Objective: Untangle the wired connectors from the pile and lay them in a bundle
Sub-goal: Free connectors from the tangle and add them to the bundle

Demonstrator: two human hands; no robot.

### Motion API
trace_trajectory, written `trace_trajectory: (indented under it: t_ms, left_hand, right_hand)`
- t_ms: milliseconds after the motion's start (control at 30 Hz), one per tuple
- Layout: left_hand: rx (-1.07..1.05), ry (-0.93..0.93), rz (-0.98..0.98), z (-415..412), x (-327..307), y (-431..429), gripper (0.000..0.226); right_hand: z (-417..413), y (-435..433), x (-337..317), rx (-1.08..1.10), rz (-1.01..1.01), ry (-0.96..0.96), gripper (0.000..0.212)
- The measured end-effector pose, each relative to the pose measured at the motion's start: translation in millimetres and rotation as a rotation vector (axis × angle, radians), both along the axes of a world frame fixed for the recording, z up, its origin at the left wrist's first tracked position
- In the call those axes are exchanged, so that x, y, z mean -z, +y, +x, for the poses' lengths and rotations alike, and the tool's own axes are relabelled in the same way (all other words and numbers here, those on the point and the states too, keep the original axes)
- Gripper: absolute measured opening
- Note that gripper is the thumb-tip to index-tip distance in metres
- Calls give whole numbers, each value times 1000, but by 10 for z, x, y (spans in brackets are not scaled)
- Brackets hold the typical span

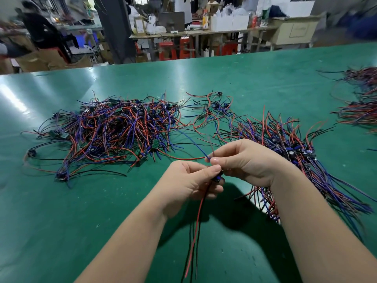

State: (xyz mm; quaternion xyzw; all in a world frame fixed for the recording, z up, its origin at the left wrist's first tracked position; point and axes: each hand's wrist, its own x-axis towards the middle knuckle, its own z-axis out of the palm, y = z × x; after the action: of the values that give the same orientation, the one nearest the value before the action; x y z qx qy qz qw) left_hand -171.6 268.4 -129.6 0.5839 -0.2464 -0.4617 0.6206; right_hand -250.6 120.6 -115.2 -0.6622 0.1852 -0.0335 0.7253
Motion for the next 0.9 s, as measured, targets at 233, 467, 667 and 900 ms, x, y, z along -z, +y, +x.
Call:
trace_trajectory:
  t_ms: [233, 467, 667, 900]
  left_hand:
    - [74, -58, 56, -22, 37, 24, 20]
    - [80, -47, 42, 6, 45, 24, 19]
    - [119, -59, 111, 42, 21, 44, 15]
    - [127, -154, 180, 24, 55, 20, 11]
  right_hand:
    - [-42, -24, 38, -89, -107, 59, 23]
    - [-28, -33, 39, -56, -99, 70, 19]
    - [14, -99, 26, 270, -35, -17, 10]
    - [-54, -212, -77, 544, 39, -140, 17]
